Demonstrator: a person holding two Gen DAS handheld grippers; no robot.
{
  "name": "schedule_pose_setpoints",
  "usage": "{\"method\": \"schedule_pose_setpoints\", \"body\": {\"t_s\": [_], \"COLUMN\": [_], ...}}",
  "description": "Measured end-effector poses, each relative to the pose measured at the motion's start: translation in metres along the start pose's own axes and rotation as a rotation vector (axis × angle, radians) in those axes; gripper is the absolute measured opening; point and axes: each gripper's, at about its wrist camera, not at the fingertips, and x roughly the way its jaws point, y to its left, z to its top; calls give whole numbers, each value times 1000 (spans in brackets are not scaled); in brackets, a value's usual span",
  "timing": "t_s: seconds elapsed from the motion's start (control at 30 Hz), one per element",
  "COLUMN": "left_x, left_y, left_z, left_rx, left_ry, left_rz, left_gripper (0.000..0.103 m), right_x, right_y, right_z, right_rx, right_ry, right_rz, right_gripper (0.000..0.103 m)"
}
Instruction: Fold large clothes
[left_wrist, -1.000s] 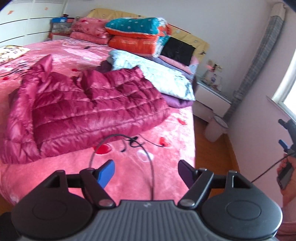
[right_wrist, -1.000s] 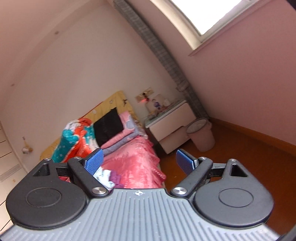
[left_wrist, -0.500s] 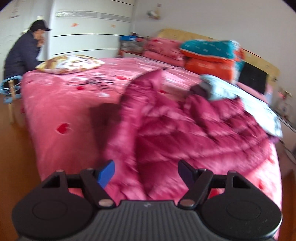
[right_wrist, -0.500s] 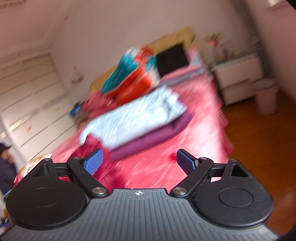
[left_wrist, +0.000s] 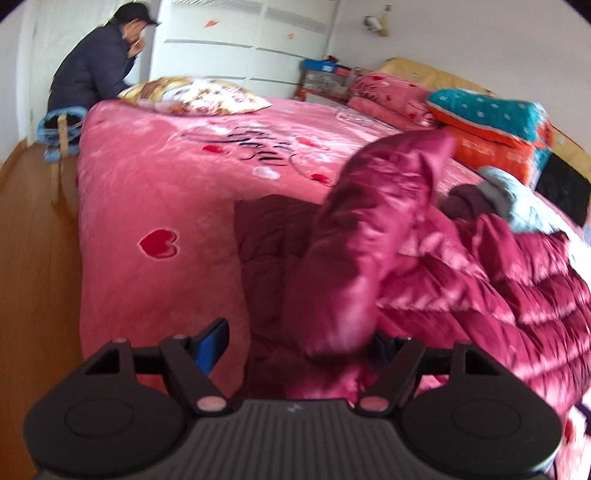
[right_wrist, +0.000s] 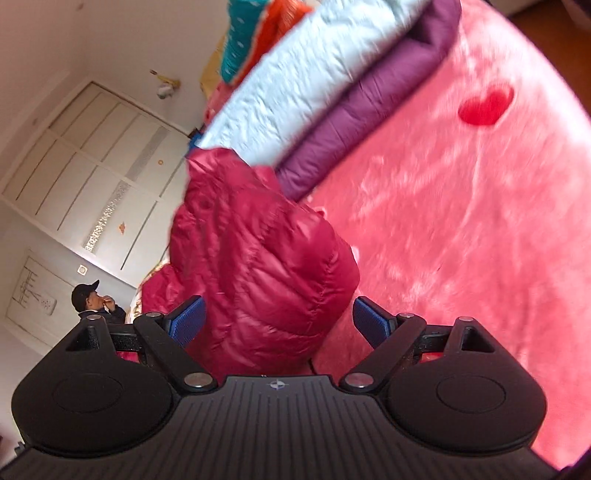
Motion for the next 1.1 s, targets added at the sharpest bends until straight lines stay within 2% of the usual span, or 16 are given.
{"method": "schedule_pose_setpoints", "body": {"t_s": [0.13, 0.27, 0.4, 0.53, 0.67, 0.8, 1.03, 1.1], "left_x": [17, 31, 38, 44, 48, 51, 49, 49], "left_y": [18, 36, 34, 48, 54, 52, 60, 62], "left_z": [10, 19, 10, -1, 2, 2, -2, -2], "left_rx": [-115, -267, -284, -413, -455, -475, -485, -488], "left_ry": [20, 21, 38, 70, 77, 76, 73, 79], "left_rz": [2, -10, -9, -61, -84, -77, -99, -102], "left_gripper": [77, 82, 86, 90, 91, 92, 92, 92], "right_x": [22, 30, 32, 41, 44, 44, 24, 14], "right_y": [-4, 1, 1, -2, -3, 2, 15, 19], "right_z": [3, 8, 5, 6, 6, 5, 1, -2], "right_rx": [55, 56, 62, 80, 101, 86, 48, 38], "right_ry": [32, 33, 37, 29, 11, 4, -3, -8], "right_rz": [42, 59, 62, 76, 80, 34, -3, -12], "right_gripper": [103, 103, 103, 103, 103, 88, 45, 38]}}
